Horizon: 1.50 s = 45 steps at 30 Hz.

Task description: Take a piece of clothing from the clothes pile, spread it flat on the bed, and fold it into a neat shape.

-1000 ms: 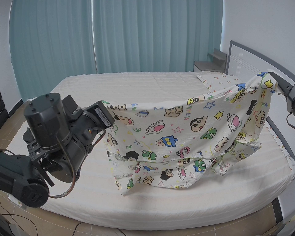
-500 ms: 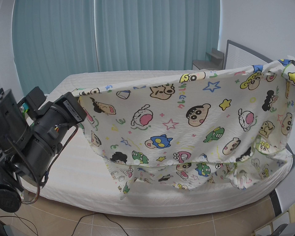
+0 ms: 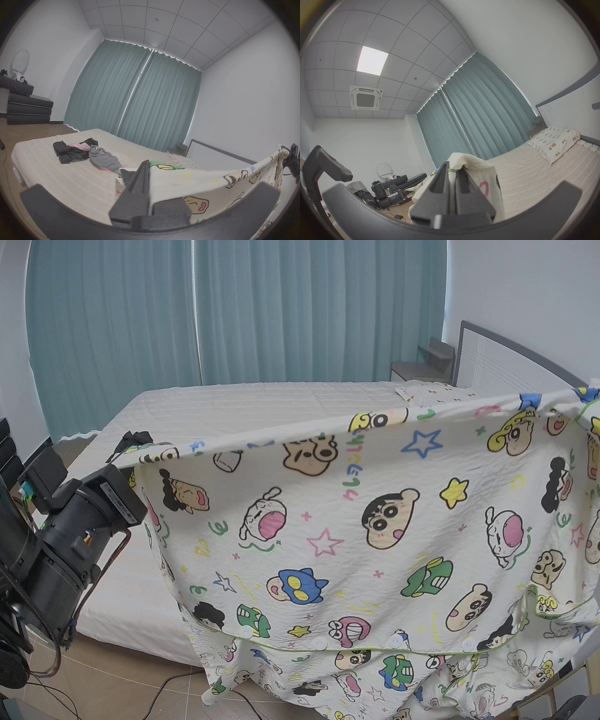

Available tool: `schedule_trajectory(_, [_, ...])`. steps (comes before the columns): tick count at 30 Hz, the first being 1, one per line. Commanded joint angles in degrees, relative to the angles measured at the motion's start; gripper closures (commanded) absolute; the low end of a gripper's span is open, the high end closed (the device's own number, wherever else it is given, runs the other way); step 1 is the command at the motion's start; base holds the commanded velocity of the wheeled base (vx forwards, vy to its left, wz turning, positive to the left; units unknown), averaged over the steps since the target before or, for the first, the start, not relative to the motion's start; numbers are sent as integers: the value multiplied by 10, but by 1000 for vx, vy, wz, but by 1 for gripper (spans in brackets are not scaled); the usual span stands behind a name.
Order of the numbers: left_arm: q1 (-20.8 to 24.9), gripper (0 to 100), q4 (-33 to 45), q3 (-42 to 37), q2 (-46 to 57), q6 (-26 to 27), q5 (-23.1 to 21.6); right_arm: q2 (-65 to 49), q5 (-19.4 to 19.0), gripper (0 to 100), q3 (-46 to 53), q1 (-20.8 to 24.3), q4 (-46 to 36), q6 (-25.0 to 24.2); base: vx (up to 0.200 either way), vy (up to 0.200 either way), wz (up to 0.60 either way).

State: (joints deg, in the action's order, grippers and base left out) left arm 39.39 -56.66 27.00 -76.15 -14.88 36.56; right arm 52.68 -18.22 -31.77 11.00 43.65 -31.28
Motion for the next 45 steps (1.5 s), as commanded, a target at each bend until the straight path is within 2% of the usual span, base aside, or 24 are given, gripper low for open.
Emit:
schedule_trajectory(1, [-10,100,-2,-13,-42,-8,16,34,-1,100,26,-19,0,3,0,0,0])
schedule_trajectory(11, [-33,100,-5,0,-108,-41,18,87,-1,100,47,-43,6,27,0,0,0])
schedule_trajectory(19, [-94,100,-30,52,-160,-27,1,117,-1,100,43,-53,8,39,200,0,0])
schedule_trajectory(27, [-112,100,-31,89,-220,-1,-25,161,-1,100,38,-53,28,45,200,0,0])
schedule_trajectory(32, [-115,100,-31,150,-284,-1,-26,226,0,100,25,-62,93,45,200,0,0])
schedule_trajectory(45, [-126,100,-23,321,-492,29,-25,418,3,100,-24,-77,180,53,200,0,0])
